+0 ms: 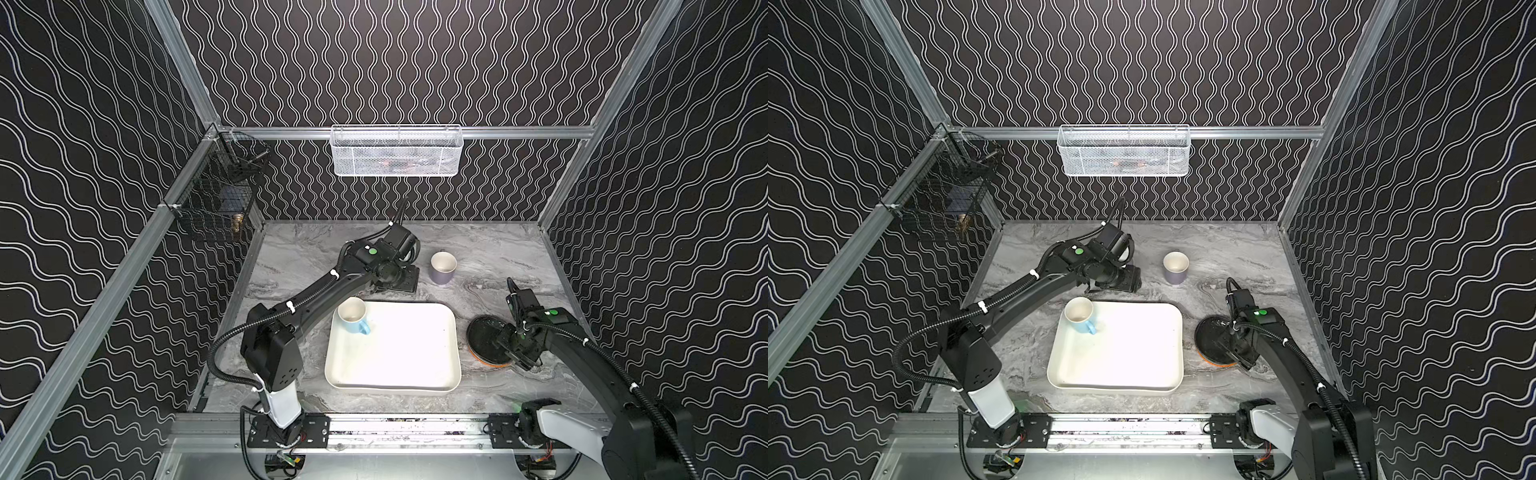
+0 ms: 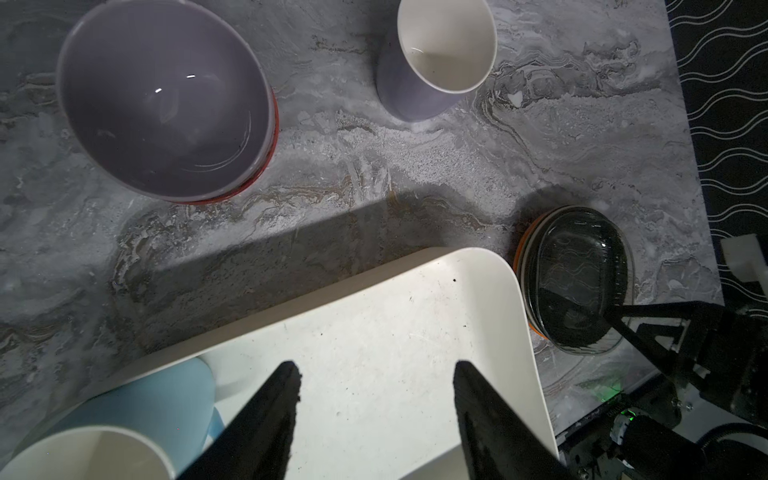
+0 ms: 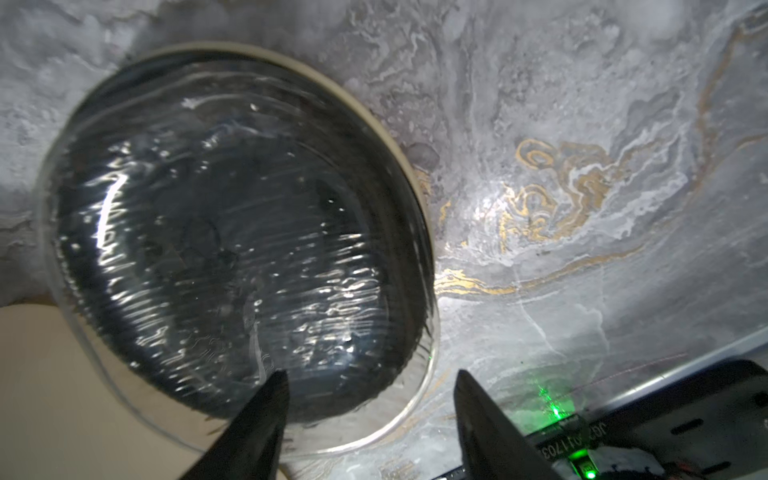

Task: Place the mixed dishes into the plastic bin
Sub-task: 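Move right gripper over glass lid while left gripper nears lavender bowl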

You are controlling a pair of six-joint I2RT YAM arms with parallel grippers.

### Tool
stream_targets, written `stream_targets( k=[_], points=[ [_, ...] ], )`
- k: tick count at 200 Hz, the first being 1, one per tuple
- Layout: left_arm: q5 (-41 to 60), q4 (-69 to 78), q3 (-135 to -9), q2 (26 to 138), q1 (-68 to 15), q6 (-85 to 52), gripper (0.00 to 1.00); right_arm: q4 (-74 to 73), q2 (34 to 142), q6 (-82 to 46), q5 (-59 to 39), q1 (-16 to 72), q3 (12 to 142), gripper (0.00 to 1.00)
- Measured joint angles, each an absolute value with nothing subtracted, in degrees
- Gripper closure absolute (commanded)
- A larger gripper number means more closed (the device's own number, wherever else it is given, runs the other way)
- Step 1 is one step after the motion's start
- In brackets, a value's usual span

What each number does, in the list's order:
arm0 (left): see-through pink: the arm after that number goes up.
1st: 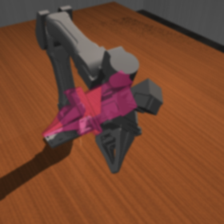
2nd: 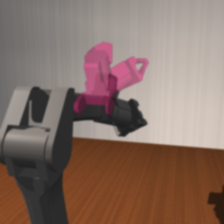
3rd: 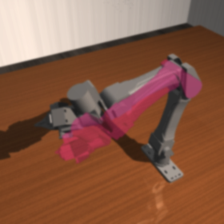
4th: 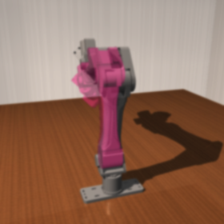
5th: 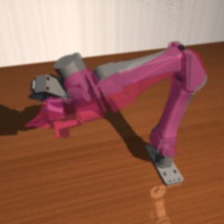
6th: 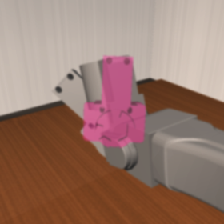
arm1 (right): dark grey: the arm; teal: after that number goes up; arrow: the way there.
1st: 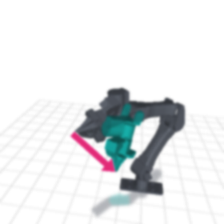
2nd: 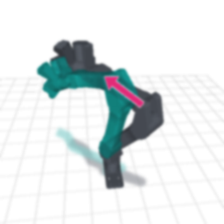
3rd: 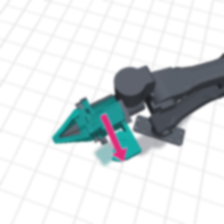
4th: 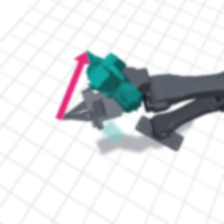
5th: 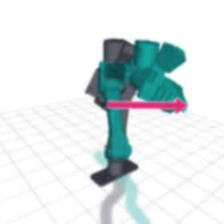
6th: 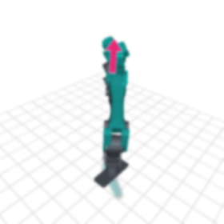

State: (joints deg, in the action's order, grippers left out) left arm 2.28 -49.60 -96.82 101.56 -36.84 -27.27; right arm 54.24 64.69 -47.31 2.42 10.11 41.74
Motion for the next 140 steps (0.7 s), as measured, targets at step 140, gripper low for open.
stream_targets(
  k=[140],
  points=[
    [3.42,-50.65,-99.42,104.18,-36.95,-27.27,0.38,55.77,63.68,-44.56,5.37,9.06,43.86,0.24]
  ],
)
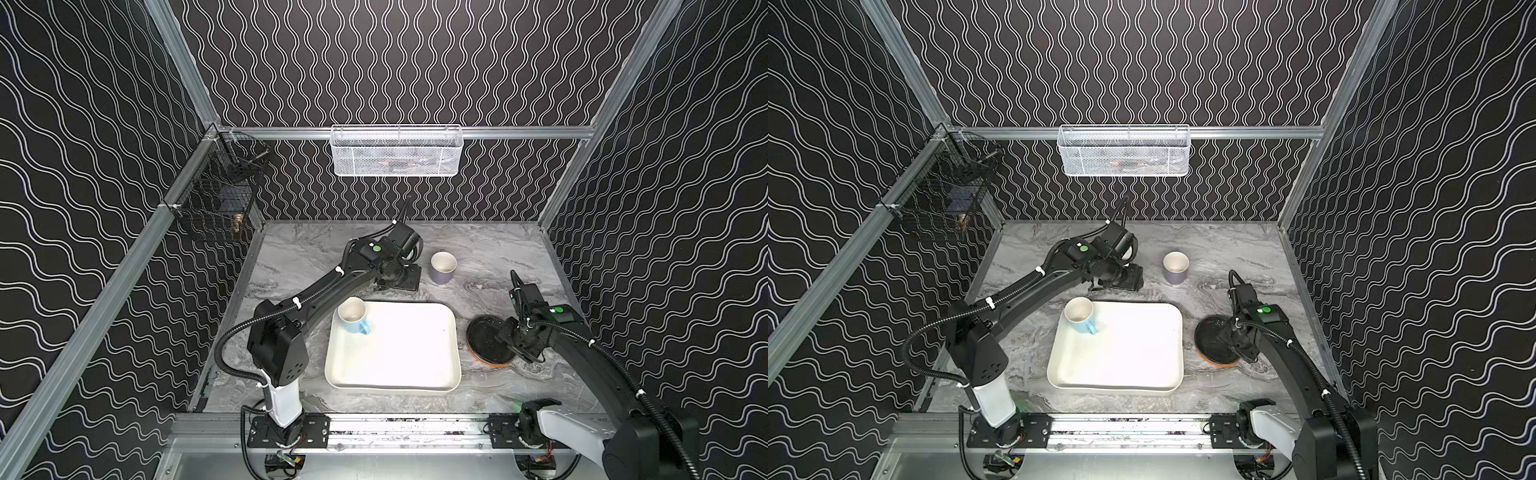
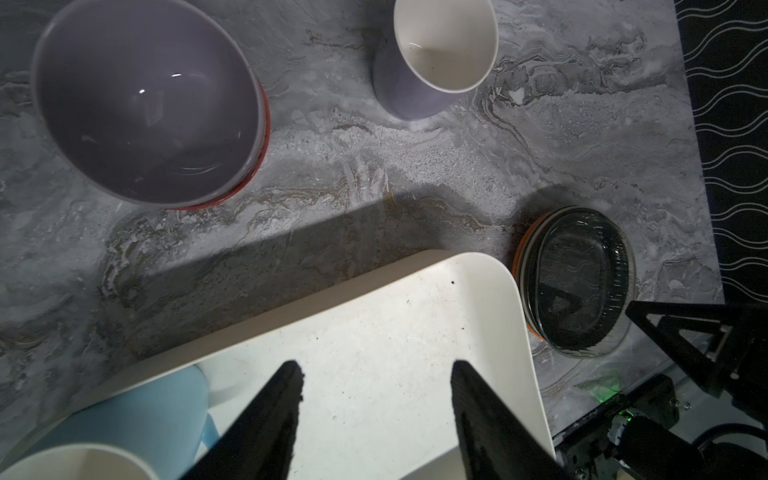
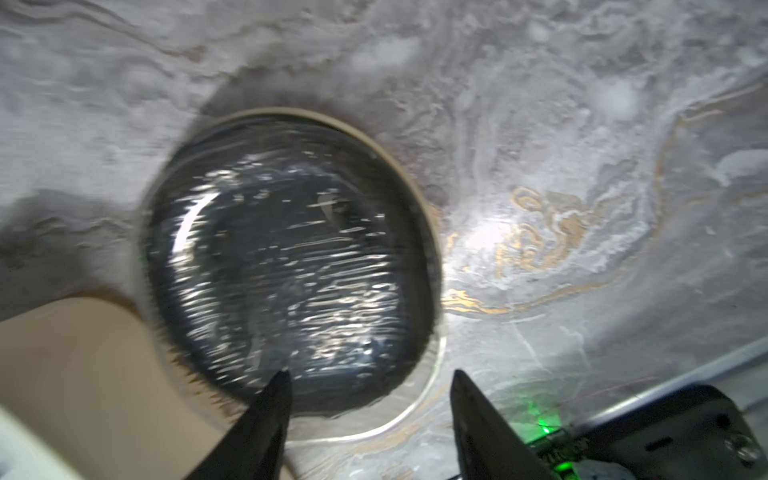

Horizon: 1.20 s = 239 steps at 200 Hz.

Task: Place the mixed dishes into the plastic bin
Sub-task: 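Move right gripper over glass lid while left gripper nears lavender bowl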

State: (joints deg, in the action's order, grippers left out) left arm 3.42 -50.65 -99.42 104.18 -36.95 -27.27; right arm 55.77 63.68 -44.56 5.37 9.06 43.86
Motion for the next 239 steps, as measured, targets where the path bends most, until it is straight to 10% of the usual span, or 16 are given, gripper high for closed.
stream_targets(
  k=[239],
  points=[
    [3.81,-52.45,-99.39,102.41,-23.53,-21.87,0.38,49.84,73.32,-39.86,-0.30,1.85,42.37,0.18]
  ],
)
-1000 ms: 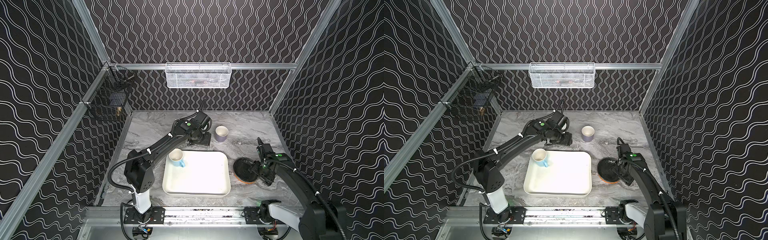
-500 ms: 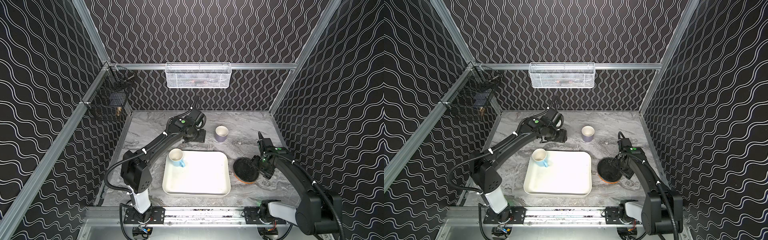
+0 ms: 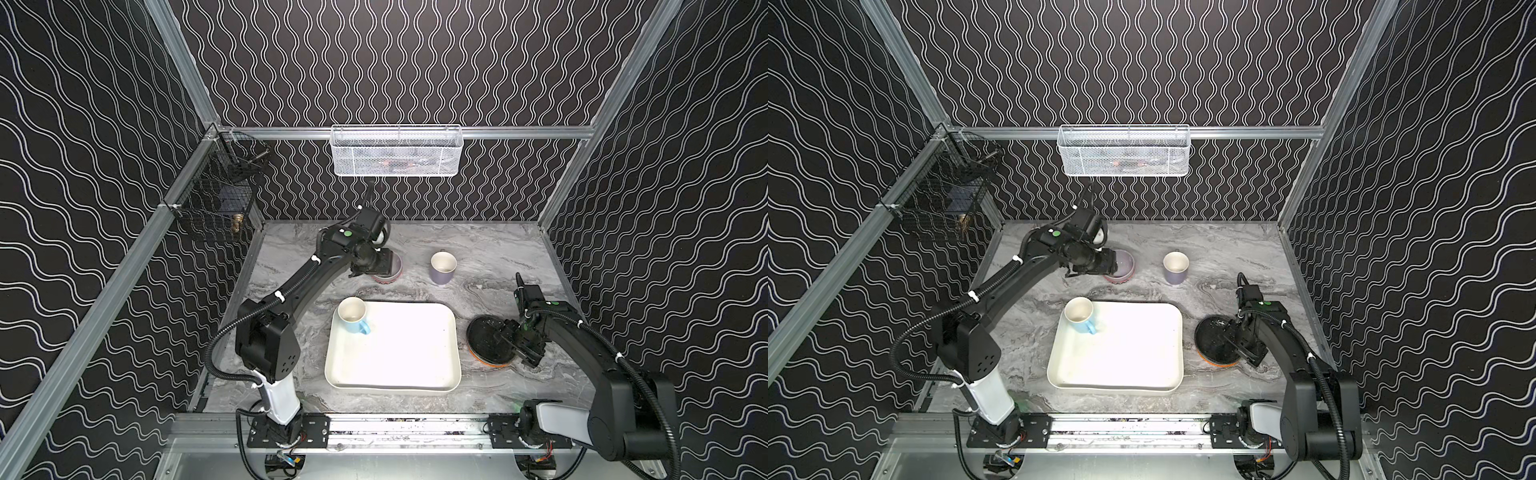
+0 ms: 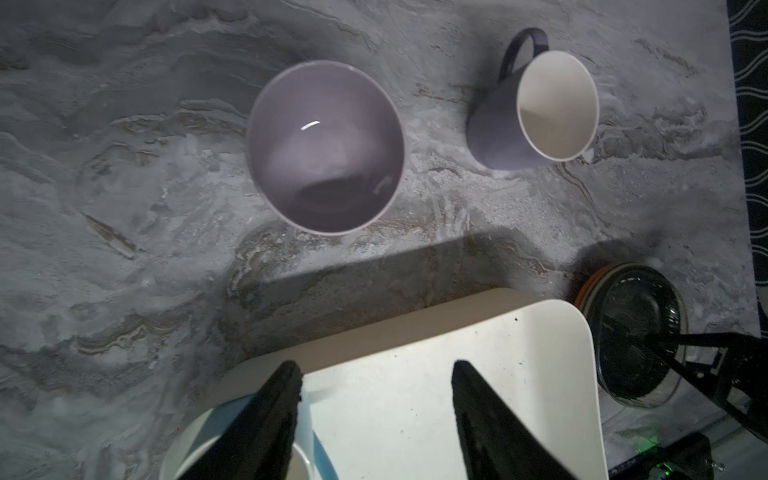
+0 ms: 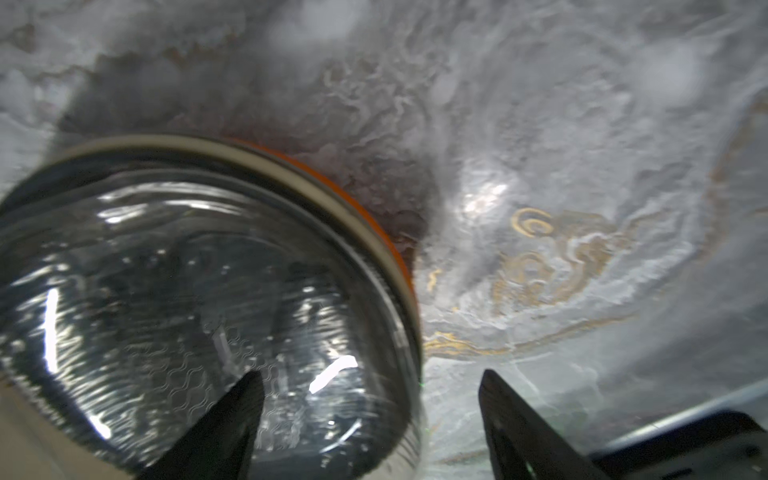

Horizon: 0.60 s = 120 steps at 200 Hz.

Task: Place the mixed dishes into the plastic bin
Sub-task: 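Move right gripper over glass lid while left gripper nears lavender bowl, then grasp the rim of the clear glass lid with the right gripper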

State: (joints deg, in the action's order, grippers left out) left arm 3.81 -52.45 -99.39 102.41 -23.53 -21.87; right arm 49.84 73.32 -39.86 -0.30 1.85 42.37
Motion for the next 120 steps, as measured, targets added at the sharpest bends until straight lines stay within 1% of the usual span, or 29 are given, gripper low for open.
stream_targets(
  k=[29,120],
  points=[
    [4.10,-52.47,-99.07,102.39,-20.38,-21.02,0.38,47.29,74.61,-39.83,-2.90,1.83,42.39,0.20],
    [5.96,-52.51,-98.24,102.37,-18.68,-20.88,0.39,43.27,83.07,-39.81,-8.45,1.89,47.40,0.25]
  ],
)
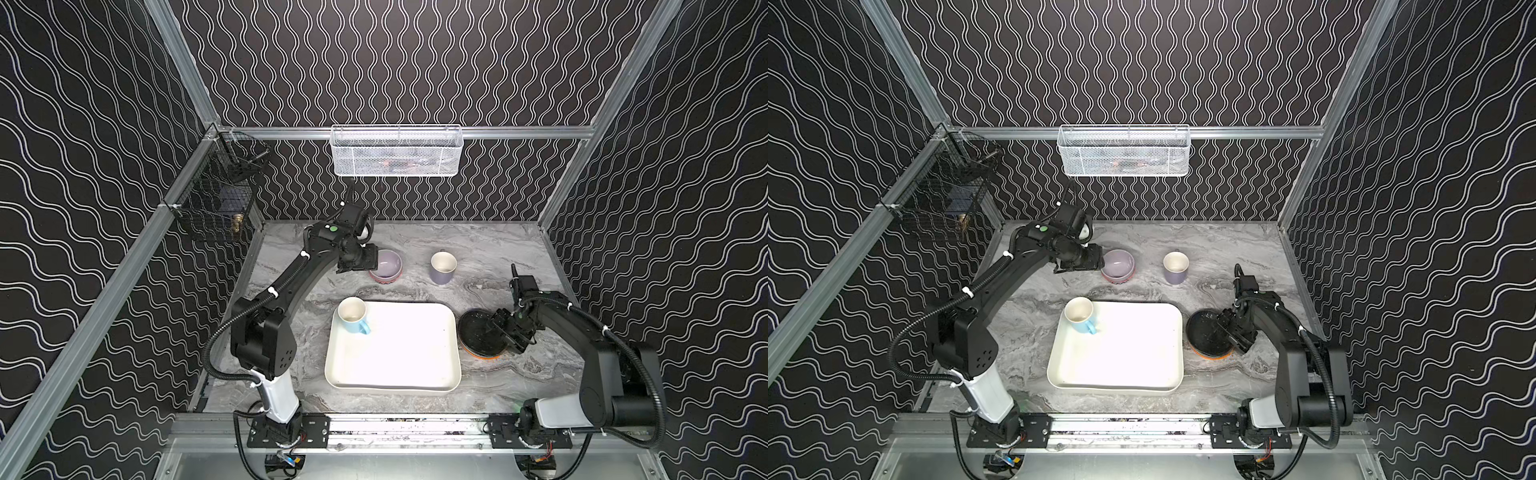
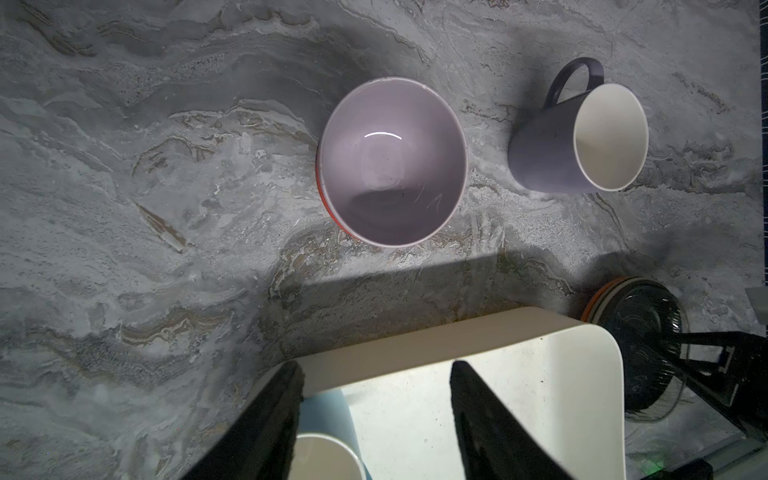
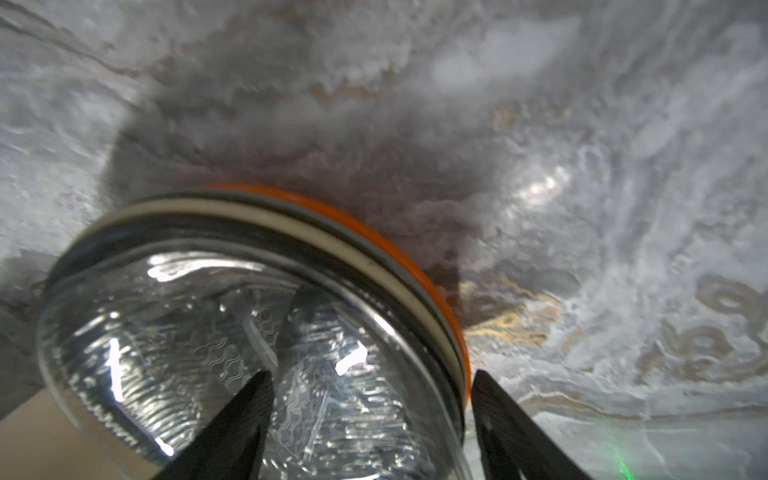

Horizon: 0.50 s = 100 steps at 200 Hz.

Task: Place the mixed dishes into the plastic bin
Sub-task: 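Grasp the rim of the clear glass lid with the right gripper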

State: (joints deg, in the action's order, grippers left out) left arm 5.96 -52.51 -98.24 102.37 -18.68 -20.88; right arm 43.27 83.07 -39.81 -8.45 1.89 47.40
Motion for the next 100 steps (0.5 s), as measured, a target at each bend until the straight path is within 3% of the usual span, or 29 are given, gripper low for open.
stream_targets(
  k=[57,100],
  points=[
    [6.39,-52.51,-98.28,103.31,-17.74,-20.91,0.39,41.56,91.13,-38.06,-8.62,2.17,55.57,0.27],
    [7.09,-51.90,-97.01,103.20,-17.58,-20.91,0.39,42.28,91.90,-33.69,-5.82,2.20,59.79,0.39]
  ],
)
